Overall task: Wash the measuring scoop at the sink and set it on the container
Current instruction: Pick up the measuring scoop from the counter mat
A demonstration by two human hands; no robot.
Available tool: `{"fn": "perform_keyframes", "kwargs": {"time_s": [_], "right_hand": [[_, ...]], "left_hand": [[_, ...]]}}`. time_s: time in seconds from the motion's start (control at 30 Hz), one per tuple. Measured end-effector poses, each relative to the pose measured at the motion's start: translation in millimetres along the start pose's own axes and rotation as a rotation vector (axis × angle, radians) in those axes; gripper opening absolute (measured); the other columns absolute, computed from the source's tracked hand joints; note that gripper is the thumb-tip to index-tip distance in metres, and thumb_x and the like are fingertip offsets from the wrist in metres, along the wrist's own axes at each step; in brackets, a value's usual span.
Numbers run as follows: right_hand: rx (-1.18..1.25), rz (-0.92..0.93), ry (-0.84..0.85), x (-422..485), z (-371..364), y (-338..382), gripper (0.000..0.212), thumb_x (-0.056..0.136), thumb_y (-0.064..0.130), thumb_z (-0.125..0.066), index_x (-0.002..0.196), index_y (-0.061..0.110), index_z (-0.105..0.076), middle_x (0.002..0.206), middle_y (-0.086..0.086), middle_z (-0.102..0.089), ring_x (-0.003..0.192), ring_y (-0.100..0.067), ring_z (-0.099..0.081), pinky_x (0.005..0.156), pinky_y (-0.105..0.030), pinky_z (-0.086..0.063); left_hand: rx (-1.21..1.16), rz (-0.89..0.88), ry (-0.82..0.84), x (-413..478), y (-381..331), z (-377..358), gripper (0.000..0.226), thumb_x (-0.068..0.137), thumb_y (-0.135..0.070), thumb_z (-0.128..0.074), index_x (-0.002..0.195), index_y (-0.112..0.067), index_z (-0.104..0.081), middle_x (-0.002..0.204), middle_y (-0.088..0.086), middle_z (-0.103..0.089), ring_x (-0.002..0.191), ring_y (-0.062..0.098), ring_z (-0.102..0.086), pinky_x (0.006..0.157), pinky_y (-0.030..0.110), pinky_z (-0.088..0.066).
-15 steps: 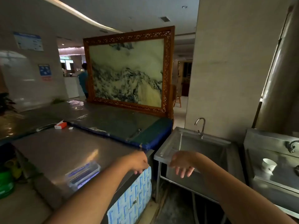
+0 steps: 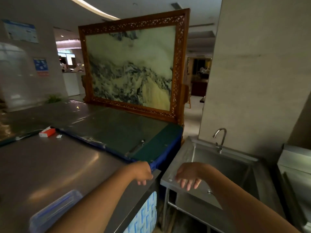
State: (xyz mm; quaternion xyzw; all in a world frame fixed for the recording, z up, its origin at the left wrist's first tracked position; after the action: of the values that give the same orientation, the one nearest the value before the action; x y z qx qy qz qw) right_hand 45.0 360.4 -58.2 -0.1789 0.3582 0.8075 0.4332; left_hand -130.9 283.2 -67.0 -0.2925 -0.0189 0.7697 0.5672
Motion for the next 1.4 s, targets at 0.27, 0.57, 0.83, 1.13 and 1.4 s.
{"fn": "perform_keyframes", "kwargs": {"time_s": [0.27,0.57,0.83,1.13,1.4], "right_hand": [[0.065,-0.004,-0.028,111.8,90.6,-9.0,0.039,0.098,0.039,-0.05,0.119,0.009,-0.063,0.117,-0.01,-0.07,0.104,-0.027,-0.07,0.091,-0.042,-0.056],[-0.048,-0.012,0.125,271.1,167.0,-19.7,0.041,0.099,0.039,-0.041,0.113,0.01,-0.067,0.121,-0.01,-0.069,0.092,-0.022,-0.066,0.085,-0.037,-0.052],[-0.153,0.066,0.245,397.3,210.2,-12.3,0.034,0.097,0.031,-0.048,0.121,0.009,-0.056,0.126,-0.015,-0.065,0.104,-0.03,-0.068,0.092,-0.043,-0.052],[-0.082,0.16,0.252,515.0,221.0,27.0,0.035,0.096,0.042,-0.051,0.111,0.011,-0.061,0.102,-0.004,-0.068,0.09,-0.022,-0.071,0.07,-0.032,-0.055],[-0.052,0.168,0.245,611.8,214.6,53.4,0.046,0.093,0.047,-0.054,0.109,0.005,-0.064,0.107,-0.012,-0.071,0.086,-0.023,-0.071,0.067,-0.031,-0.052]], "left_hand": [[-0.088,-0.02,0.018,137.4,14.8,50.1,0.023,0.09,-0.026,-0.052,0.088,-0.012,-0.069,0.099,0.014,-0.077,0.073,0.022,-0.068,0.082,0.032,-0.055],[-0.14,0.046,0.044,281.8,30.4,93.4,0.033,0.095,-0.018,-0.049,0.113,0.004,-0.065,0.105,0.026,-0.071,0.059,0.019,-0.057,0.054,0.026,-0.046],[-0.212,0.217,0.078,378.6,68.0,125.9,0.037,0.096,-0.03,-0.051,0.112,-0.002,-0.067,0.113,0.017,-0.073,0.083,0.022,-0.065,0.085,0.035,-0.054],[-0.34,0.335,0.075,452.5,143.7,134.4,0.036,0.093,-0.032,-0.057,0.107,-0.002,-0.071,0.105,0.013,-0.076,0.086,0.024,-0.07,0.088,0.038,-0.057],[-0.333,0.336,0.08,520.2,218.9,141.5,0.032,0.086,-0.039,-0.062,0.063,-0.017,-0.066,0.065,-0.001,-0.068,0.059,0.014,-0.063,0.062,0.025,-0.049]]}}
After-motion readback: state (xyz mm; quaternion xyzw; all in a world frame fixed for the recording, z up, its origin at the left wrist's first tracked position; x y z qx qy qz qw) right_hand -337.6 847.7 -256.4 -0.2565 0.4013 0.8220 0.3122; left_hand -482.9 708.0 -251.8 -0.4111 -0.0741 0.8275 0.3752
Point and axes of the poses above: each hand's wrist, its own x-axis towards the middle knuckle, its own z-axis out of the back of the hand, y = z × x, the point moved 6 cm from there along x, towards the middle knuckle
